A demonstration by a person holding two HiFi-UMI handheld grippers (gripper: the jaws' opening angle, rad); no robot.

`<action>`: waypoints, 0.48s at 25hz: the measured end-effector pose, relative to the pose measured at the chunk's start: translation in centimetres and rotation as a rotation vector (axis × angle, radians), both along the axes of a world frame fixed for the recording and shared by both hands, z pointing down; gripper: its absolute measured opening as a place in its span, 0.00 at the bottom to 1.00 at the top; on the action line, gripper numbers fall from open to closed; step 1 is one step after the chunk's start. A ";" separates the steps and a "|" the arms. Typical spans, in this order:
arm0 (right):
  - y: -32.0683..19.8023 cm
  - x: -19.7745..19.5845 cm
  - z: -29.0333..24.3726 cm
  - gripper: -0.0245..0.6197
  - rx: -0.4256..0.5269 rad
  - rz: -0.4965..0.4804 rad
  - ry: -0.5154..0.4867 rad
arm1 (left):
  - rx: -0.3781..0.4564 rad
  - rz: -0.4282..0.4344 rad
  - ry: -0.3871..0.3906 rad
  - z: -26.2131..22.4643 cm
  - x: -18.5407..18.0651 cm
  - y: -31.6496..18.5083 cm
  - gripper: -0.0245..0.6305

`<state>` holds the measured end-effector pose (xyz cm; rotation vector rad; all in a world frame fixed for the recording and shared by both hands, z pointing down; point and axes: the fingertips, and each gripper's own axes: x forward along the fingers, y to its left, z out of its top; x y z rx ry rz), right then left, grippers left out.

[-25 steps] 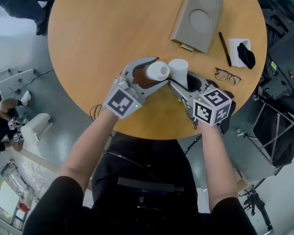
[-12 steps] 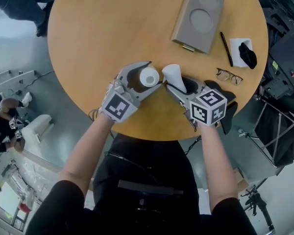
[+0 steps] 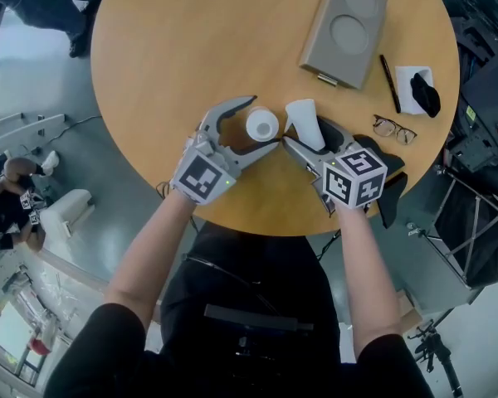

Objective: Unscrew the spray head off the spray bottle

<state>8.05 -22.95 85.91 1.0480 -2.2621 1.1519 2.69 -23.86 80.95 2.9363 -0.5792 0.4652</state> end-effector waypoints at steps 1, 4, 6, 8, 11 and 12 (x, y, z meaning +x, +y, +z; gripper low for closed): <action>0.1 0.1 -0.2 0.63 0.005 0.001 0.018 | 0.003 0.001 -0.005 -0.3 -0.2 0.2 0.62; 0.0 0.2 -1.3 0.65 0.036 0.003 0.055 | 0.013 -0.007 -0.021 -1.8 -1.1 0.7 0.62; 0.2 0.5 -2.4 0.65 0.056 0.003 0.073 | 0.013 -0.019 -0.029 -3.1 -1.5 1.3 0.62; 0.5 0.8 -3.9 0.65 0.077 -0.003 0.084 | 0.016 -0.025 -0.027 -4.6 -1.5 1.9 0.62; 0.5 0.7 -7.0 0.65 0.150 -0.021 0.071 | 0.030 -0.034 -0.013 -7.1 -1.3 2.6 0.62; 0.6 0.4 -8.4 0.65 0.181 -0.030 0.051 | 0.032 -0.039 -0.004 -8.0 -1.3 2.8 0.62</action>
